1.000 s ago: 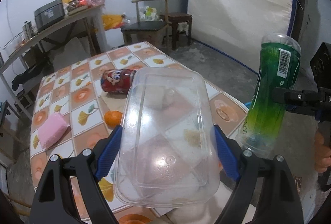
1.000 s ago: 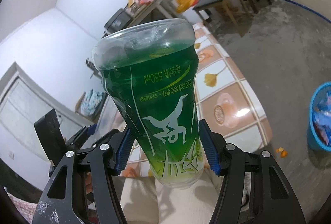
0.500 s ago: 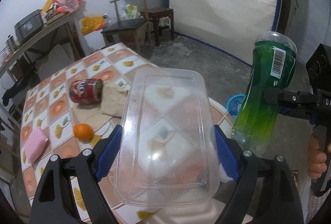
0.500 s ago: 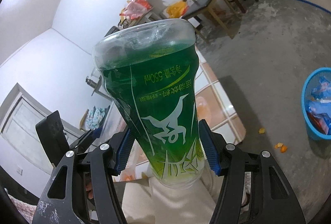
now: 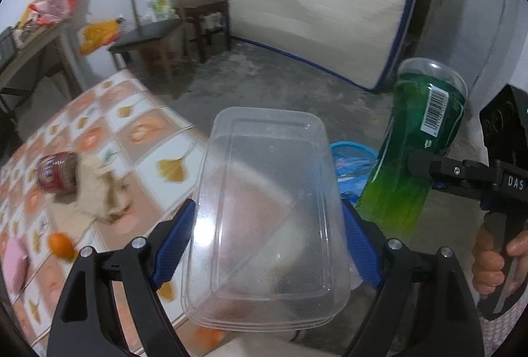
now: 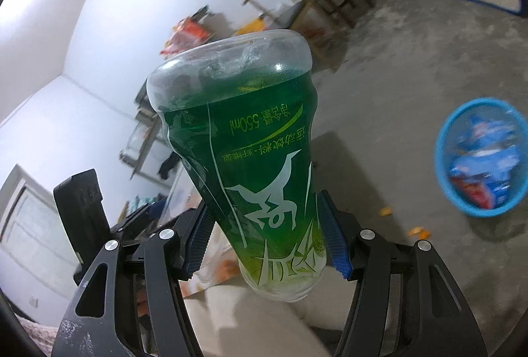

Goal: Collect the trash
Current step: 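Lift the green bottle with the right gripper while the left gripper carries the clear lid toward the wastebasket, then open both grippers over the wastebasket to drop the bottle and lid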

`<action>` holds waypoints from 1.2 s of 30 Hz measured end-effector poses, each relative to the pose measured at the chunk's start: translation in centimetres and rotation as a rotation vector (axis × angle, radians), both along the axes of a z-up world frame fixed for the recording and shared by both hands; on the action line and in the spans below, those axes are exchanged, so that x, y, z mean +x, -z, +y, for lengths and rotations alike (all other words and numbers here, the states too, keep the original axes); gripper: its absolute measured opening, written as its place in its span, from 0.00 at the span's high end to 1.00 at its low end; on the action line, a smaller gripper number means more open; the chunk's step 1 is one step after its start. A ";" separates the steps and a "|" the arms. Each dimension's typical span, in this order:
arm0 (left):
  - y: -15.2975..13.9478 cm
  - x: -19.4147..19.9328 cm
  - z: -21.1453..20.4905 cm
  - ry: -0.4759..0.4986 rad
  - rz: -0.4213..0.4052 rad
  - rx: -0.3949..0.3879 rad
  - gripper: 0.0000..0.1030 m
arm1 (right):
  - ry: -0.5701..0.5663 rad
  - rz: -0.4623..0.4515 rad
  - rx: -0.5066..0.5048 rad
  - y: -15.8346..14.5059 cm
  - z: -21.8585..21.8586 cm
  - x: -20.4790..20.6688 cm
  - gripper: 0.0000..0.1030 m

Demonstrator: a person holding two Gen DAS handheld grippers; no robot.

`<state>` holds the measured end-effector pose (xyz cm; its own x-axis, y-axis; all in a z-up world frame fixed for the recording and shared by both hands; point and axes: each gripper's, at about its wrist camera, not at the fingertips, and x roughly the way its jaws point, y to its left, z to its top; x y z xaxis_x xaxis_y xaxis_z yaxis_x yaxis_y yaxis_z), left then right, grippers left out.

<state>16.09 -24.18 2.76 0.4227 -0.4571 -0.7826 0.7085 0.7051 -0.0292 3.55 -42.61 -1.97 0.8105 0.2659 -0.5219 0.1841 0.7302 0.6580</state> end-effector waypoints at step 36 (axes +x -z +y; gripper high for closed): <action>17.2 7.6 -24.2 -0.013 0.533 -0.016 0.08 | 0.497 0.452 0.154 15.4 -20.7 -3.5 0.33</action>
<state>23.65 -48.41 -14.40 -0.0259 -0.4676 -0.8835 0.5833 0.7107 -0.3933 0.05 -63.27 -17.35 0.5673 0.0172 -0.8233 0.7536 0.3922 0.5275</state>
